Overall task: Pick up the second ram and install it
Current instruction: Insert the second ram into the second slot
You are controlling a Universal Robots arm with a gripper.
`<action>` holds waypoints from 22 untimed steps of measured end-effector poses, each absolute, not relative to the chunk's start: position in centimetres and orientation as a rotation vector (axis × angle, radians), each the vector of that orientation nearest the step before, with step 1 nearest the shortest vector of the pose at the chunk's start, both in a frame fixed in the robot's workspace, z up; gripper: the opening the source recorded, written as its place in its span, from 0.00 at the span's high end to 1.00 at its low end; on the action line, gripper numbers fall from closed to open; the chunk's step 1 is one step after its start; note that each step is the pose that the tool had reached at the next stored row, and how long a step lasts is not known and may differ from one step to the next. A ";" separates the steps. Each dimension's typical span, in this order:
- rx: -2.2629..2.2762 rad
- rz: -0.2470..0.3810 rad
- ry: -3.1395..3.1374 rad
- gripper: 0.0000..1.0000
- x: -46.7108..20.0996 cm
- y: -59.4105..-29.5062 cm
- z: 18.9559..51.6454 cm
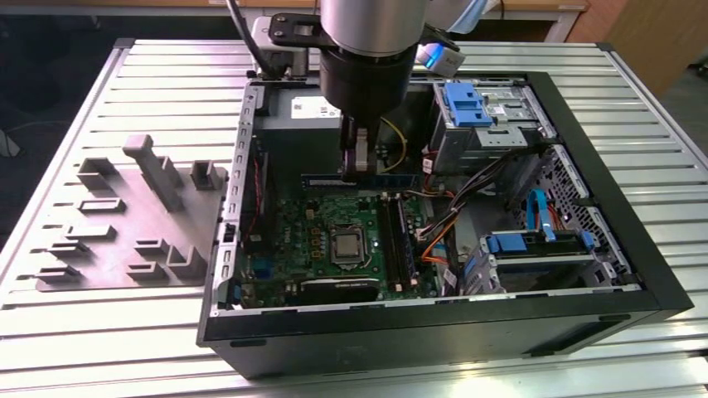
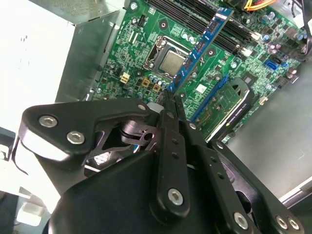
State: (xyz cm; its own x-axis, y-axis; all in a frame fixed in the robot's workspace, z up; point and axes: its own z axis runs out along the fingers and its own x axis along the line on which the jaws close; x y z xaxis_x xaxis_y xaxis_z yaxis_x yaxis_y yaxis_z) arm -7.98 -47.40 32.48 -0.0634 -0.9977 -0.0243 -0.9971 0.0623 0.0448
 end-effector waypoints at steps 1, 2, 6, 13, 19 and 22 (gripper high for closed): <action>2.119 -0.077 -2.301 0.89 -8.0 -47.4 32.5; 2.099 -0.078 -2.320 0.89 -8.0 -47.4 32.5; 2.015 -0.078 -2.395 0.89 -8.0 -47.4 32.4; 1.861 -0.079 -2.521 0.89 -8.0 -47.4 32.3; 1.722 -0.080 -2.621 0.89 -8.0 -47.4 32.2; 1.650 -0.080 -2.669 0.89 -8.0 -47.4 32.2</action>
